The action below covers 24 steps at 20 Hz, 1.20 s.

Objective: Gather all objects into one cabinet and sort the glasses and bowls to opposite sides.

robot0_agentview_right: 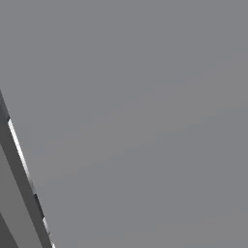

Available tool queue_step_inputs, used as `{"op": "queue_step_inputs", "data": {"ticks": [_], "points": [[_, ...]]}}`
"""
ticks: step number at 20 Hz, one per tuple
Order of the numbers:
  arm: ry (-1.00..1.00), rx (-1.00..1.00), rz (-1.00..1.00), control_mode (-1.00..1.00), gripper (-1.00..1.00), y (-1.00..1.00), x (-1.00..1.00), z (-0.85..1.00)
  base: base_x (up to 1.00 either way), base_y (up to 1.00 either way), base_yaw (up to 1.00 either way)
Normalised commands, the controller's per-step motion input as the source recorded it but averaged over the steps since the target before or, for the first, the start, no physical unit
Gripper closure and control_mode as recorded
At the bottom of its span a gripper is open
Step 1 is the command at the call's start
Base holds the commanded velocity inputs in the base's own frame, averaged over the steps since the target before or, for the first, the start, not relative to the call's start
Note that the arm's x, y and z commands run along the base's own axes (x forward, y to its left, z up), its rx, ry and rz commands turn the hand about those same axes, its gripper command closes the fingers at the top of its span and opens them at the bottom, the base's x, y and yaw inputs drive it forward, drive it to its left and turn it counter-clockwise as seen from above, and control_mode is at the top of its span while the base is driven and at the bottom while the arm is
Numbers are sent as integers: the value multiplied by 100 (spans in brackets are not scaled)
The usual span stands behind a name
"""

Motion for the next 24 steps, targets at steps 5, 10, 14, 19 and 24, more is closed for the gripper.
{"op": "queue_step_inputs", "data": {"ticks": [5,10,14,19,24], "points": [[0,0,0,100,-100,0,0,0,0,0,0],[0,0,0,100,-100,0,0,0,0,0,0],[0,0,0,100,-100,0,0,0,-15,7,0],[0,0,0,100,-100,0,0,0,-56,7,0],[0,0,0,100,-100,0,0,0,-72,4,0]]}}
